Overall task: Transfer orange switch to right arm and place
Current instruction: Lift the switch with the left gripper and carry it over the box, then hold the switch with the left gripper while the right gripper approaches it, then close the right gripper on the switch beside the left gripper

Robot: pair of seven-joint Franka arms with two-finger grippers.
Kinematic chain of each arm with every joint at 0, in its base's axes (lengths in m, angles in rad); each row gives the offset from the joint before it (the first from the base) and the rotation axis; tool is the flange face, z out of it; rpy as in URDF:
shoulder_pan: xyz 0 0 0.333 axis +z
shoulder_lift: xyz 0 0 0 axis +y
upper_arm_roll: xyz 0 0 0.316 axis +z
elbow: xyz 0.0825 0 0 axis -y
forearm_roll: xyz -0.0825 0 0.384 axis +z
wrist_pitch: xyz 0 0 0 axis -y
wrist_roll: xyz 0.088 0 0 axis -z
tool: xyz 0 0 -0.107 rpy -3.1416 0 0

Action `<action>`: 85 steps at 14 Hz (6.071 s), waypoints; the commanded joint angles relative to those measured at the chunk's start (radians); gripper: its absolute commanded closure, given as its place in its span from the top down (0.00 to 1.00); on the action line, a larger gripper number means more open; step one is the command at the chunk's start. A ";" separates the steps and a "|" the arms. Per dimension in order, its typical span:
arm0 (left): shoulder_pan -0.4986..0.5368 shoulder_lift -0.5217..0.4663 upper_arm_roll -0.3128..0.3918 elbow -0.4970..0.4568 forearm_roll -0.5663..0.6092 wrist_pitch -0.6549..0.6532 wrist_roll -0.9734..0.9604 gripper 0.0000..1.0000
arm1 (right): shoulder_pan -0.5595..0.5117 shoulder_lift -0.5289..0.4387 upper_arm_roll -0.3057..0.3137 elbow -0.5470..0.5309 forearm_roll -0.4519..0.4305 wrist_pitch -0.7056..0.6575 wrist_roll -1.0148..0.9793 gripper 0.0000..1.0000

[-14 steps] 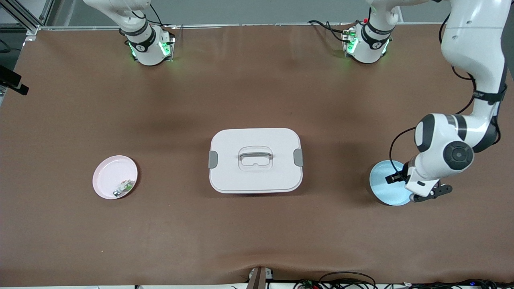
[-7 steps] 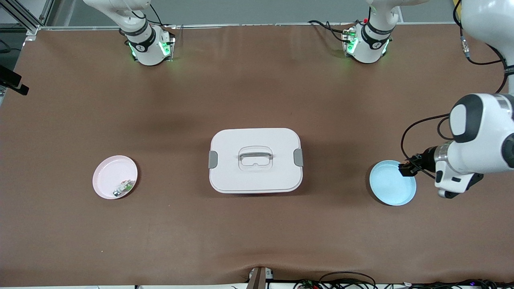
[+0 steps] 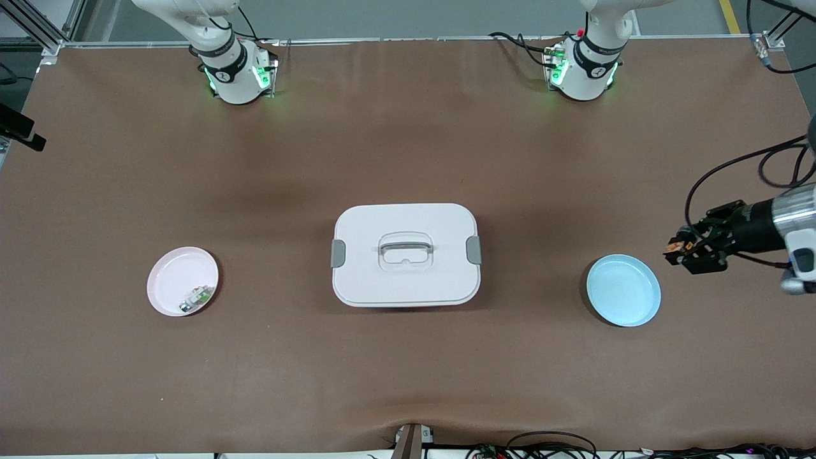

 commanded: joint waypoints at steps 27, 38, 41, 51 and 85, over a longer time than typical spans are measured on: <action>-0.477 0.082 -0.379 -0.018 -0.062 0.688 -1.173 0.21 | -0.008 0.042 0.015 -0.002 0.253 0.007 -0.050 1.00; -0.701 0.250 -0.349 -0.012 0.112 0.986 -1.356 0.21 | 0.127 0.033 0.020 -0.281 0.552 0.323 -0.049 1.00; -0.718 0.250 -0.335 -0.014 0.112 0.986 -1.356 0.21 | 0.170 0.035 0.020 -0.350 0.621 0.370 -0.055 1.00; -0.724 0.250 -0.335 -0.014 0.110 0.986 -1.357 0.21 | 0.325 -0.076 0.020 -0.588 0.779 0.614 -0.064 1.00; -0.719 0.240 -0.335 -0.018 0.112 0.983 -1.357 0.22 | 0.586 -0.045 0.020 -0.731 0.950 0.962 -0.047 0.97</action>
